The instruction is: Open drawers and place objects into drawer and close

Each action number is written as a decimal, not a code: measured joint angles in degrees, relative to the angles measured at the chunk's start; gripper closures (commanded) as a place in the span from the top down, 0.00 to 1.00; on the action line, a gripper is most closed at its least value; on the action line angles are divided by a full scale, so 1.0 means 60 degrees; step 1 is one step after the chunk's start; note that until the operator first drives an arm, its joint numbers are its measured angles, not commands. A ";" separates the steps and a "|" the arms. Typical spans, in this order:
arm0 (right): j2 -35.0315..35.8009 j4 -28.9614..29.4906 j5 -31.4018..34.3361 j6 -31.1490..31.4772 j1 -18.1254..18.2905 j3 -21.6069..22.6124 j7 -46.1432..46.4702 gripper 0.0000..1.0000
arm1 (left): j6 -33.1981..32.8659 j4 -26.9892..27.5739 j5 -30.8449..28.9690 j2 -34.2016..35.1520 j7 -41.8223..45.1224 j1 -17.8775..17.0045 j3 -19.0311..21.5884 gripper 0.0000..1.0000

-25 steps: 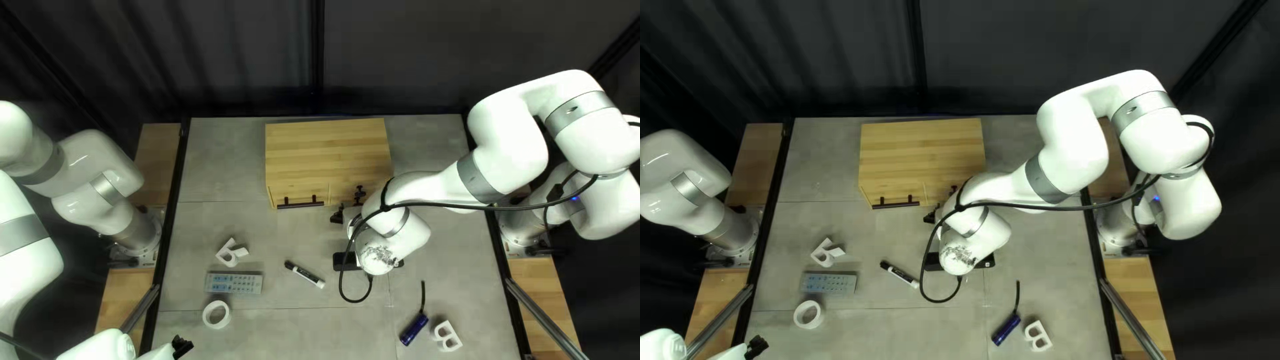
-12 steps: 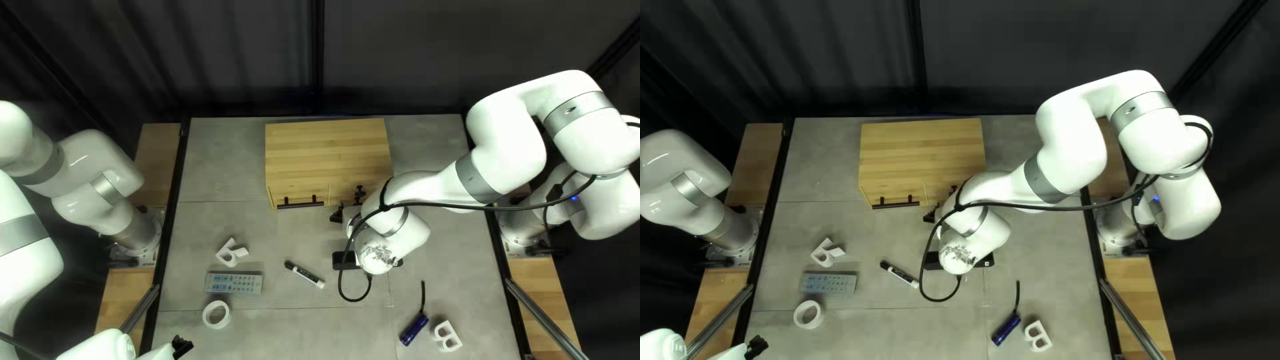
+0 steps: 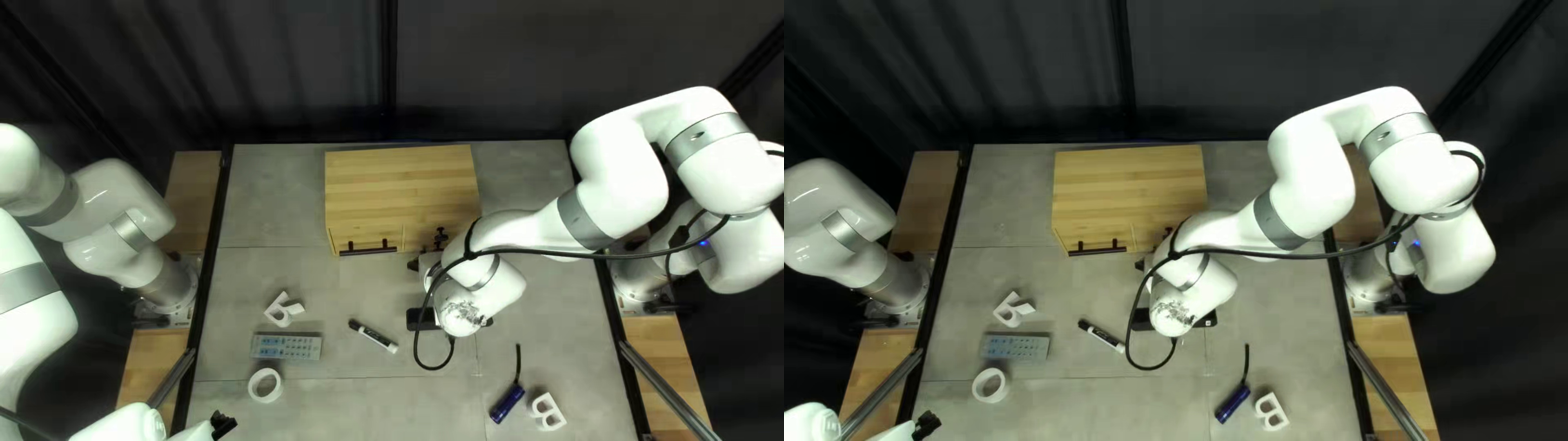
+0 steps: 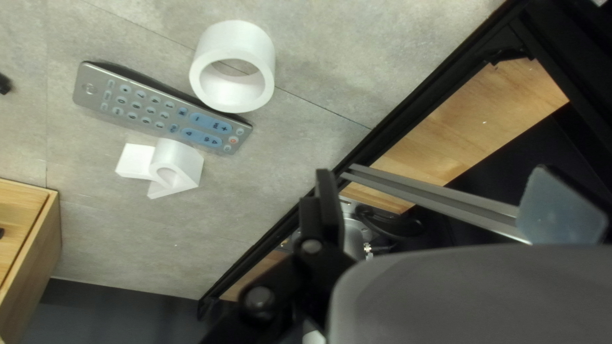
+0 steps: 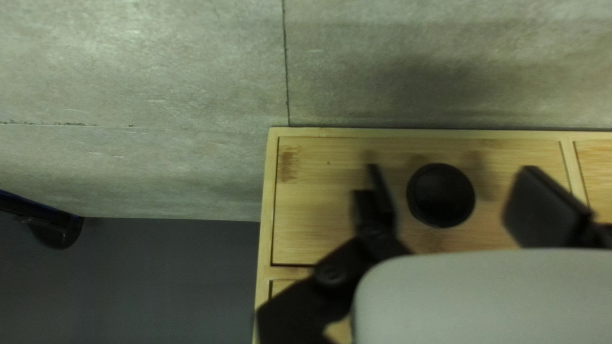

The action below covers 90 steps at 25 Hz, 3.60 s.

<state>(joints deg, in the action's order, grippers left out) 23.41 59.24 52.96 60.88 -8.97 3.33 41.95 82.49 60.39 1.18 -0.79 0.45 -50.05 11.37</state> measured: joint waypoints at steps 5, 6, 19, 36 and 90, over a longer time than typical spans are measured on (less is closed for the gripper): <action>0.0012 -0.0003 0.0024 0.0026 -0.0029 0.0005 -0.0033 0.08 | 0.0000 0.0000 0.0000 0.0000 0.0000 0.0000 0.0000 1.00; 0.0016 -0.0004 0.0026 0.0028 -0.0033 0.0007 -0.0038 0.07 | 0.0000 0.0000 0.0000 0.0000 0.0000 0.0000 0.0000 1.00; 0.0000 -0.0008 0.0027 0.0188 -0.0145 0.0055 -0.0099 0.06 | 0.0000 0.0000 0.0000 0.0000 0.0000 0.0000 0.0000 1.00; 0.0019 0.0021 0.0032 0.0312 -0.0248 0.0103 -0.0150 0.04 | 0.0000 0.0000 0.0000 0.0000 0.0000 0.0000 0.0000 1.00; 0.0180 0.0346 -0.0100 0.0435 -0.0366 0.0223 -0.0038 0.02 | 0.0000 0.0000 0.0000 0.0000 0.0000 0.0000 0.0000 1.00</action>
<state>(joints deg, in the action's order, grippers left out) 24.49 61.32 52.36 63.49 -11.17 4.67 41.73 82.49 60.39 1.18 -0.79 0.45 -50.05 11.37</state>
